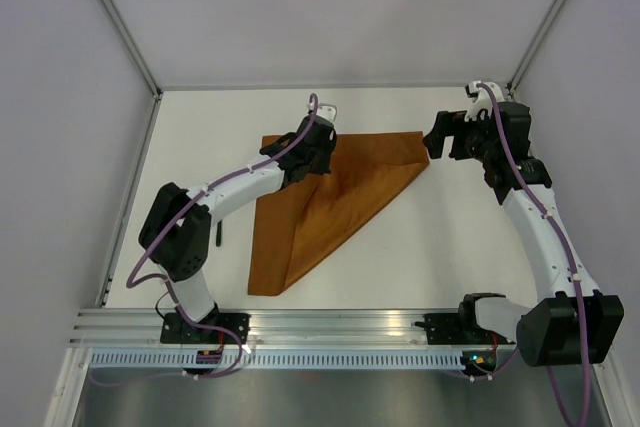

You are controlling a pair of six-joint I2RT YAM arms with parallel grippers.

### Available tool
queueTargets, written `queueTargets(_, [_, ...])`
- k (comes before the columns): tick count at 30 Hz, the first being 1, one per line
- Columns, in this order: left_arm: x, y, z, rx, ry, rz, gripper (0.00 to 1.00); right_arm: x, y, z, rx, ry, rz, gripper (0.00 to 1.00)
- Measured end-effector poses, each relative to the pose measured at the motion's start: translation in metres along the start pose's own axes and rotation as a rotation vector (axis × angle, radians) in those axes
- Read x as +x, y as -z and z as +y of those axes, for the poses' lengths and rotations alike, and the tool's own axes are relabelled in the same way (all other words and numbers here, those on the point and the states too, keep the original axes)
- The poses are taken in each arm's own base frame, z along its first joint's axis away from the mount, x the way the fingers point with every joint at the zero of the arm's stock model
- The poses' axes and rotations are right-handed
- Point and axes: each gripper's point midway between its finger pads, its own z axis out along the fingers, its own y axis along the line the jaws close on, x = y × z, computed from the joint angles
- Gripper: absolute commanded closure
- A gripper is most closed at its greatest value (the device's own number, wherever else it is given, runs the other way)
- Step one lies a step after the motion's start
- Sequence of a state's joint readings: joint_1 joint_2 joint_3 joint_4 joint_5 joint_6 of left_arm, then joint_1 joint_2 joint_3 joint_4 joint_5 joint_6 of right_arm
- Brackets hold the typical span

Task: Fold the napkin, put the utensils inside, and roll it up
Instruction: Fold the napkin

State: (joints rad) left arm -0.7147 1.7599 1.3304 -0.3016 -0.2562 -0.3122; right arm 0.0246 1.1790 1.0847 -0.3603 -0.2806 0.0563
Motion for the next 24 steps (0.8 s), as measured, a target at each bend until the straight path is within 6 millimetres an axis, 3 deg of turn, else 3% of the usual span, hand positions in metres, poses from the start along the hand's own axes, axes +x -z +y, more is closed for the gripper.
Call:
queueTargets(11, [-0.028, -0.011, 0.053, -0.056, 0.081, -0.025, 0.98, 0.0, 0.0, 0.004, -0.018, 0.001, 0.002, 0.02])
queueTargets(24, [-0.023, -0.029, 0.091, -0.114, 0.127, 0.008, 0.98, 0.008, -0.003, 0.004, -0.022, -0.003, 0.022, 0.02])
